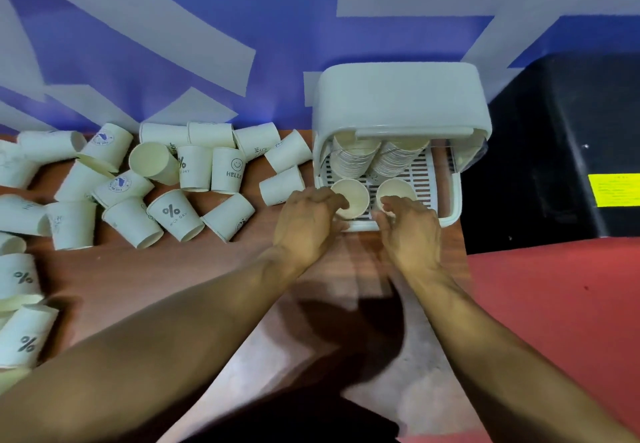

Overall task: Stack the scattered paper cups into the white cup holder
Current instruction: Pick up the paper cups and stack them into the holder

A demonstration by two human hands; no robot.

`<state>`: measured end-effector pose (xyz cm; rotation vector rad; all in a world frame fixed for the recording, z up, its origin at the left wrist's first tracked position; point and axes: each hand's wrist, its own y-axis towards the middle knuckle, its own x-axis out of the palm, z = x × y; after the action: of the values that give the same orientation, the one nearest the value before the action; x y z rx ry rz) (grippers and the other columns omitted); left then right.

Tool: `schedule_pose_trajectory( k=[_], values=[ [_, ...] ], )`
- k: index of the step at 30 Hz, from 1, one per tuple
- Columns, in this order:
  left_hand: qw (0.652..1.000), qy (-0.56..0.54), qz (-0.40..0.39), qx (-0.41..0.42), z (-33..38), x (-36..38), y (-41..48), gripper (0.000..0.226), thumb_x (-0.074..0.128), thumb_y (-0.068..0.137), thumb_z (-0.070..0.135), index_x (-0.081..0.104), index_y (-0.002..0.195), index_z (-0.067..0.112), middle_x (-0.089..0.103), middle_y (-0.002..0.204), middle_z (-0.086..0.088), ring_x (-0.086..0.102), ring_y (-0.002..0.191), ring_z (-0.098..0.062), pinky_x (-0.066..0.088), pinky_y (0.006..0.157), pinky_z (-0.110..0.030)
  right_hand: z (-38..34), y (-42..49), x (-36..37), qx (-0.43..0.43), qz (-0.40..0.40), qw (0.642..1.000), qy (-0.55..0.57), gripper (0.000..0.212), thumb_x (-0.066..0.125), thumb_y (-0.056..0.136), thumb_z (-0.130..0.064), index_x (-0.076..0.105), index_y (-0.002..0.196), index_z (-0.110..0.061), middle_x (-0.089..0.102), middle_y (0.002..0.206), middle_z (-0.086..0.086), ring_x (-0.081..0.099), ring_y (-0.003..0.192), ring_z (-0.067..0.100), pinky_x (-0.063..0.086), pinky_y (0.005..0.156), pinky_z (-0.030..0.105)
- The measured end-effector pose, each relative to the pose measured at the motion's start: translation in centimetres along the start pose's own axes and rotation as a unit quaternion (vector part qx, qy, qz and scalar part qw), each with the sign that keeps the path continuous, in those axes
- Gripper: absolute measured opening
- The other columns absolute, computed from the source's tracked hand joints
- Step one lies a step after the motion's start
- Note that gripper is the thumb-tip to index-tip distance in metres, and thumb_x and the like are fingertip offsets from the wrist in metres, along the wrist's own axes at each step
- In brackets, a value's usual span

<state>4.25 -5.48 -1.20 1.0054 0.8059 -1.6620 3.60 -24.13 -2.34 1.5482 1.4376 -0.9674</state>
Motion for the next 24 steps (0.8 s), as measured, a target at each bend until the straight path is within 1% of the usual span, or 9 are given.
schedule_pose_trajectory(
  k=[3,5,8,10,12,14,16,18,24],
  values=[
    [0.999,-0.013,0.027,-0.015,-1.2,-1.3,-2.2,0.026,0.069,0.085,0.041,0.069,0.107,0.026,0.068,0.108,0.004,0.061,0.098,-0.022,0.044,0.084,-0.037,-2.6,-1.0,-0.8,-0.029,0.028,0.999,0.018,0.023,0.074,0.077,-0.016,0.071,0.099,-0.011,0.071,0.085,0.010,0.065,0.079,0.034,0.052,0.069,0.039],
    [0.998,-0.022,0.044,-0.027,-2.1,-2.2,-4.3,0.025,0.066,0.087,0.041,0.069,0.106,0.027,0.067,0.105,0.005,0.061,0.095,-0.023,0.045,0.084,-0.040,-5.1,-2.0,-0.9,-0.063,0.028,0.997,0.042,0.024,0.074,0.074,-0.016,0.071,0.098,-0.013,0.070,0.084,0.007,0.065,0.077,0.032,0.052,0.066,0.038],
    [0.993,-0.044,0.095,-0.055,-3.6,-3.7,-8.0,0.024,0.067,0.087,0.040,0.070,0.108,0.027,0.067,0.103,0.005,0.060,0.094,-0.021,0.045,0.082,-0.036,-9.7,-4.1,-0.7,-0.096,-0.014,0.992,0.077,0.023,0.072,0.077,-0.020,0.069,0.100,-0.019,0.072,0.086,-0.001,0.066,0.079,0.024,0.052,0.068,0.033],
    [0.988,-0.054,0.113,-0.086,-4.8,-4.7,-10.8,0.025,0.063,0.089,0.042,0.069,0.109,0.030,0.066,0.104,0.007,0.059,0.094,-0.019,0.045,0.081,-0.036,-12.6,-5.6,-0.1,-0.125,-0.046,0.987,0.094,0.025,0.070,0.080,-0.022,0.068,0.105,-0.022,0.072,0.090,-0.004,0.067,0.083,0.019,0.053,0.070,0.033],
    [0.981,-0.061,0.139,-0.119,-6.3,-5.6,-14.0,0.022,0.063,0.088,0.042,0.070,0.105,0.029,0.067,0.101,0.006,0.061,0.091,-0.019,0.047,0.079,-0.039,-15.3,-7.2,0.6,-0.162,-0.075,0.979,0.104,0.026,0.069,0.082,-0.023,0.067,0.108,-0.024,0.071,0.093,-0.006,0.067,0.085,0.016,0.054,0.074,0.033],
    [0.971,-0.056,0.174,-0.155,-8.0,-6.3,-17.7,0.018,0.066,0.086,0.038,0.069,0.098,0.025,0.068,0.095,0.004,0.062,0.084,-0.020,0.049,0.073,-0.038,-17.9,-8.7,1.5,-0.189,-0.106,0.971,0.100,0.027,0.069,0.083,-0.027,0.067,0.110,-0.026,0.070,0.095,-0.009,0.066,0.085,0.012,0.054,0.075,0.033],
    [0.955,-0.043,0.202,-0.212,-9.7,-6.9,-21.5,0.016,0.069,0.086,0.036,0.069,0.096,0.025,0.068,0.092,0.005,0.062,0.079,-0.019,0.048,0.070,-0.035,-20.2,-10.2,2.6,-0.208,-0.139,0.963,0.103,0.028,0.069,0.083,-0.029,0.066,0.111,-0.025,0.068,0.096,-0.010,0.064,0.084,0.010,0.055,0.074,0.033],
    [0.934,-0.035,0.221,-0.279,-11.4,-7.2,-25.2,0.016,0.071,0.084,0.037,0.069,0.097,0.027,0.069,0.093,0.007,0.062,0.081,-0.018,0.047,0.070,-0.031,-22.3,-11.7,3.7,-0.233,-0.165,0.951,0.116,0.029,0.071,0.082,-0.028,0.066,0.111,-0.024,0.067,0.096,-0.009,0.064,0.083,0.009,0.056,0.072,0.034],
    [0.863,-0.071,0.263,-0.425,-16.0,-7.8,-34.8,0.019,0.073,0.081,0.034,0.066,0.099,0.031,0.067,0.098,0.011,0.062,0.083,-0.012,0.049,0.066,-0.030,-27.9,-15.8,6.9,-0.307,-0.226,0.921,0.079,0.033,0.070,0.080,-0.029,0.064,0.112,-0.027,0.066,0.100,-0.010,0.064,0.088,0.014,0.053,0.074,0.035]
  ],
)
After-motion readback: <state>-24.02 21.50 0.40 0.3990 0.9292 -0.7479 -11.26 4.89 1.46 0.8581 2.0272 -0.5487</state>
